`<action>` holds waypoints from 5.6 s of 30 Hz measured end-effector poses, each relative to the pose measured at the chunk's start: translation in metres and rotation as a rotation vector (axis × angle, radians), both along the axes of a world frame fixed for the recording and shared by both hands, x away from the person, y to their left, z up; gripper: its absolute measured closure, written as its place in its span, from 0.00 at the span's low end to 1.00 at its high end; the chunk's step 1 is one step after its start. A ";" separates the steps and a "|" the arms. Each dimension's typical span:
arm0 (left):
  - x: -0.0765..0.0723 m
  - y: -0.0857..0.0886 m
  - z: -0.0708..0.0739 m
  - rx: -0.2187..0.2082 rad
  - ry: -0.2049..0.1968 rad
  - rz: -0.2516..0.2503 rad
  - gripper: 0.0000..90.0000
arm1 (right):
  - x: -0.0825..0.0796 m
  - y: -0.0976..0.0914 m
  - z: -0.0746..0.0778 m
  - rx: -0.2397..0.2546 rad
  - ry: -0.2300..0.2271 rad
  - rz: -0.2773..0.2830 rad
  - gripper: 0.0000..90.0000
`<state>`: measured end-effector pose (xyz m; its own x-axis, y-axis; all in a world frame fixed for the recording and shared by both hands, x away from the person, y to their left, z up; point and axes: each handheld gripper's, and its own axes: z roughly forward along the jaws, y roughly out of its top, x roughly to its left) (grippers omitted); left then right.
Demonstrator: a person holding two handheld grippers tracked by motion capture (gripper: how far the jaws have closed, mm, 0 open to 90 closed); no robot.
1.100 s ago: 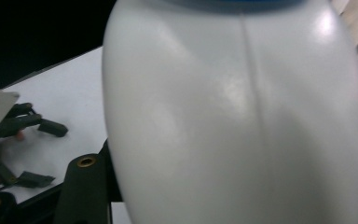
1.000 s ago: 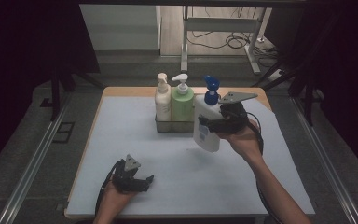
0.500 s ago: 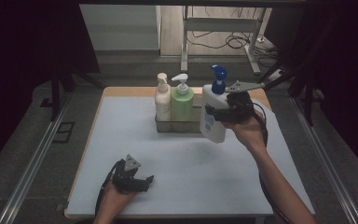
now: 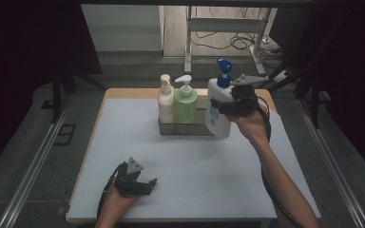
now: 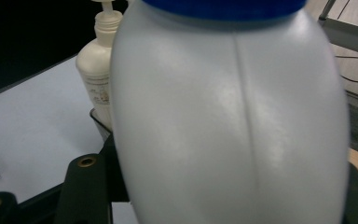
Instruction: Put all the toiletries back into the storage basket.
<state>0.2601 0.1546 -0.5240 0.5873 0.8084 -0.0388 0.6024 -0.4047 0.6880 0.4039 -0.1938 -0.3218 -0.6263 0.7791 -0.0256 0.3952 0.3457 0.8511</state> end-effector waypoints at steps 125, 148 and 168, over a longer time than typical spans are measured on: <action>0.000 0.000 0.000 0.001 0.002 -0.002 0.14 | 0.069 0.015 -0.066 -0.053 0.089 -0.102 0.42; 0.000 0.000 0.000 0.000 0.001 -0.001 0.14 | 0.048 -0.002 -0.068 -0.015 0.074 -0.063 0.35; 0.000 0.000 0.000 0.006 0.002 -0.004 0.14 | 0.021 -0.025 -0.070 0.005 0.076 -0.026 0.44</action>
<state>0.2600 0.1548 -0.5238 0.5905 0.8063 -0.0354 0.6023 -0.4110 0.6843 0.4247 -0.2186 -0.3919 -0.6057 0.7953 0.0253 0.4676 0.3300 0.8200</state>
